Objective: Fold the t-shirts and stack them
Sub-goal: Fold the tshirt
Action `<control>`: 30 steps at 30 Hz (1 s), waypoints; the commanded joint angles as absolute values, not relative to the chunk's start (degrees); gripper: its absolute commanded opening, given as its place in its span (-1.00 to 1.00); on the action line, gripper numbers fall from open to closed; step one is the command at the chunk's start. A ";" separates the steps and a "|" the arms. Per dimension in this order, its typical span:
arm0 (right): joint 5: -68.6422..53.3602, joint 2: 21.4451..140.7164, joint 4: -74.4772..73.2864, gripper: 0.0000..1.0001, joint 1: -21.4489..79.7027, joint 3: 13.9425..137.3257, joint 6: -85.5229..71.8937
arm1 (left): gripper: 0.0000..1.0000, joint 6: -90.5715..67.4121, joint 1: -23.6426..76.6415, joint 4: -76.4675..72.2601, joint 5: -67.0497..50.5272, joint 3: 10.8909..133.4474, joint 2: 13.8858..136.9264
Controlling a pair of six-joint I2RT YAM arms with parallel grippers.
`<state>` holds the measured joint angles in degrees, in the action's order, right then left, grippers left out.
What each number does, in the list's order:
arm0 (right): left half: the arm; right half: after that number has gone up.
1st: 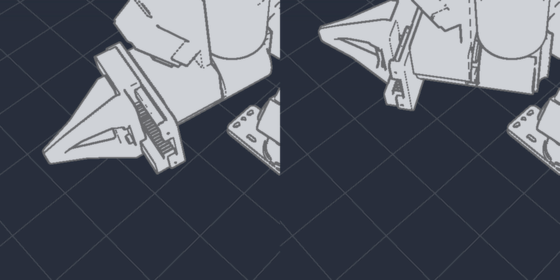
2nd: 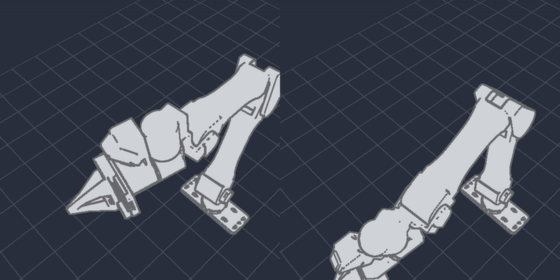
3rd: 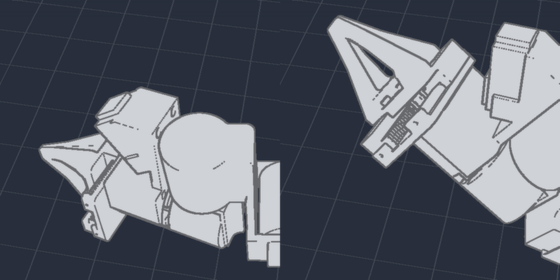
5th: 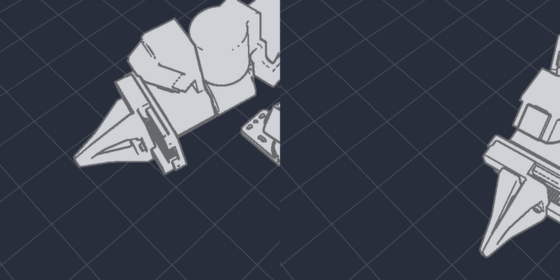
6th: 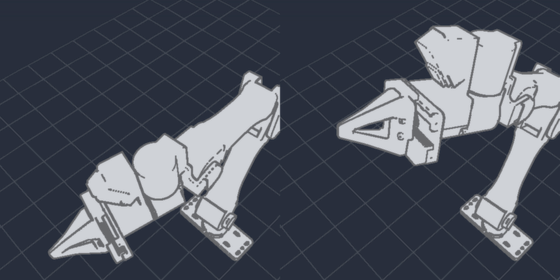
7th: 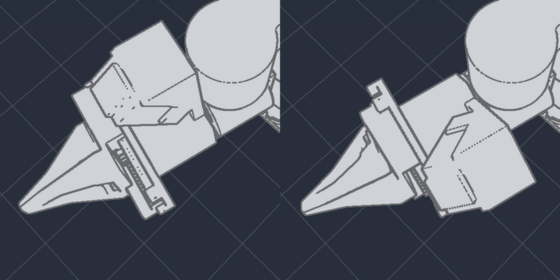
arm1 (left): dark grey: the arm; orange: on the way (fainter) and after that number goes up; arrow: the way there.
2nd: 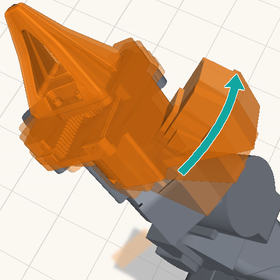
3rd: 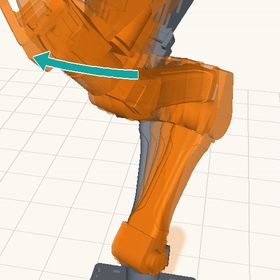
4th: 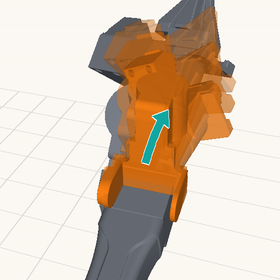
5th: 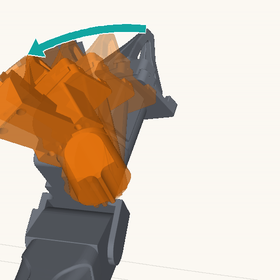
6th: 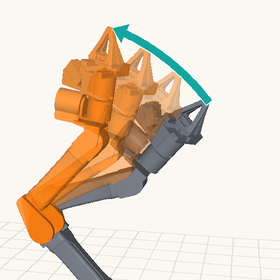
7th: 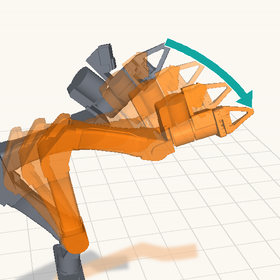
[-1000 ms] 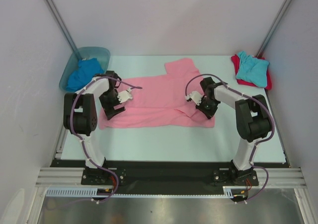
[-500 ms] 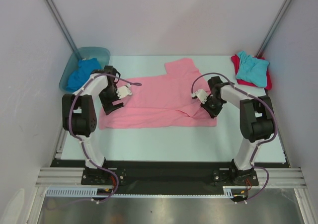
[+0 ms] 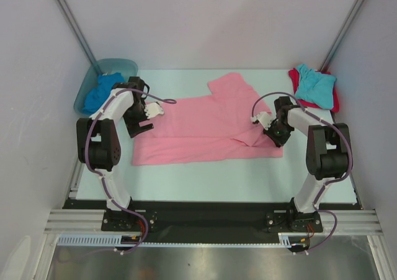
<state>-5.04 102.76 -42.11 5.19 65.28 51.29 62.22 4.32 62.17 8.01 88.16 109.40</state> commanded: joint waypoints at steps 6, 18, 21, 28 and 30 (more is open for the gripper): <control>4.57 102.83 -43.07 -0.99 -1.13 63.46 57.74 | 1.00 63.98 4.22 63.98 8.53 90.62 107.49; 2.20 99.32 -48.69 -0.05 3.86 72.86 55.02 | 1.00 63.10 7.03 64.42 5.80 86.40 104.60; 2.20 97.39 -49.92 0.04 8.16 74.62 53.88 | 1.00 63.02 8.87 64.60 3.70 86.05 103.19; 2.02 95.45 -50.80 0.03 12.57 74.97 52.12 | 1.00 60.91 12.83 68.46 -2.63 86.05 101.78; 2.55 95.45 -50.80 -0.01 12.48 73.75 51.94 | 1.00 61.00 13.18 68.90 -3.60 84.21 101.43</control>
<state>2.13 96.77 -49.21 12.99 73.76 53.32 61.67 12.56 65.93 0.75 85.89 104.14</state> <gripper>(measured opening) 0.502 0.996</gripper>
